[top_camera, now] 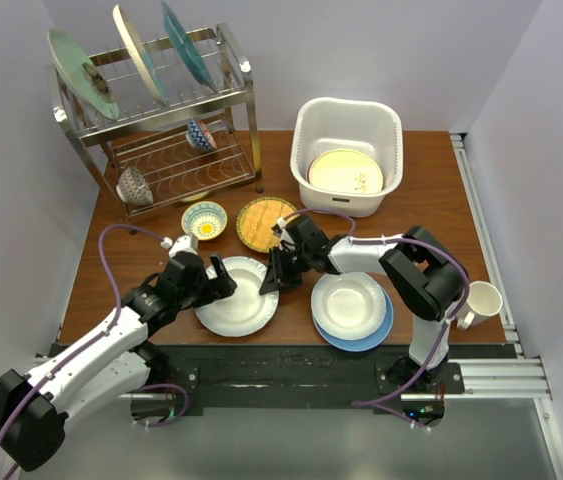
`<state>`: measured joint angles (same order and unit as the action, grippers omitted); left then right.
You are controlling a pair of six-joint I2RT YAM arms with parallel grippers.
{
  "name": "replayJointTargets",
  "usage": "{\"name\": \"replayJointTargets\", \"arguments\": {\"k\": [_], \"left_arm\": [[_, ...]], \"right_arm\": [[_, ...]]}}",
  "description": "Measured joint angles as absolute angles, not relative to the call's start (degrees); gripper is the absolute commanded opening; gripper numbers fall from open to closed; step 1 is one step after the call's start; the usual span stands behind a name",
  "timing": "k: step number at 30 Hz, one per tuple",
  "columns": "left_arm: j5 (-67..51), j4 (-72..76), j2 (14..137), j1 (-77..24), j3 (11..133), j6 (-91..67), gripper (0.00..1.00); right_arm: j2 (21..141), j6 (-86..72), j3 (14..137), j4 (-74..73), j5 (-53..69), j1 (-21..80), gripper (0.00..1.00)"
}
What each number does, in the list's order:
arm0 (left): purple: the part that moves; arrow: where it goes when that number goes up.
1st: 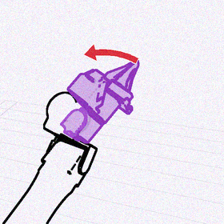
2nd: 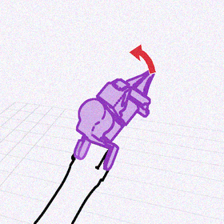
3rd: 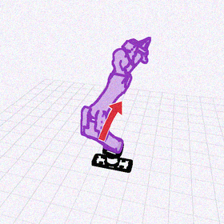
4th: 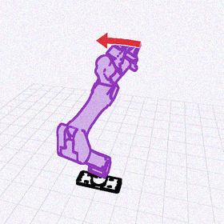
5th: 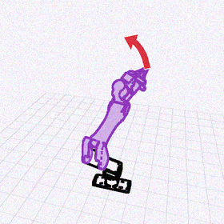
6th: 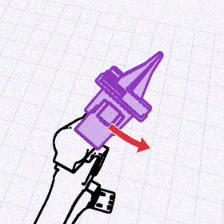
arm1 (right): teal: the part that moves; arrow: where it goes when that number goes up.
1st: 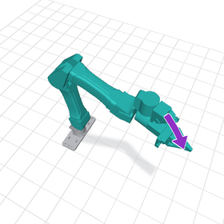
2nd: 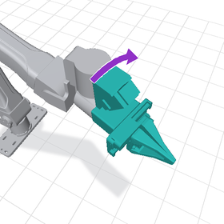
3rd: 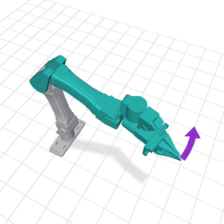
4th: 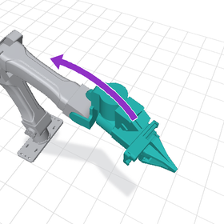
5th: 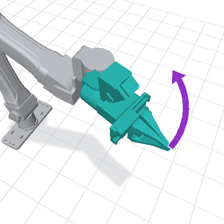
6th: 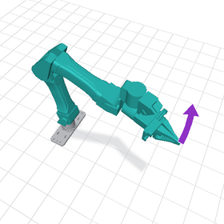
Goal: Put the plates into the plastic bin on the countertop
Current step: Pick up the plate at the center of the board.
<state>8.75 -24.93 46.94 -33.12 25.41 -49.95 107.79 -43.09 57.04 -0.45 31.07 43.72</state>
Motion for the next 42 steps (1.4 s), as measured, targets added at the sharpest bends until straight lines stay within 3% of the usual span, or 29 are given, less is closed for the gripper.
{"name": "replayJointTargets", "arguments": {"k": [7, 14, 19, 32, 42], "left_arm": [[8.8, -25.9, 46.6, -33.1, 25.4, -50.0, 0.99], [8.8, -25.9, 46.5, -33.1, 25.4, -50.0, 0.99], [8.8, -25.9, 46.5, -33.1, 25.4, -49.9, 1.00], [8.8, -25.7, 47.3, -33.1, 25.4, -49.7, 1.00], [8.8, -25.7, 47.2, -33.1, 25.4, -49.7, 1.00]], "right_arm": [[109.8, -43.6, 59.0, 0.5, 31.4, 46.6, 0.27], [109.9, -42.9, 59.2, -1.0, 30.3, 47.2, 0.46], [108.8, -42.0, 59.9, -3.4, 29.6, 47.4, 0.54], [102.1, -37.3, 61.9, -15.5, 16.6, 46.6, 0.55], [99.0, -36.6, 62.3, -16.0, 9.8, 37.8, 0.52]]}}
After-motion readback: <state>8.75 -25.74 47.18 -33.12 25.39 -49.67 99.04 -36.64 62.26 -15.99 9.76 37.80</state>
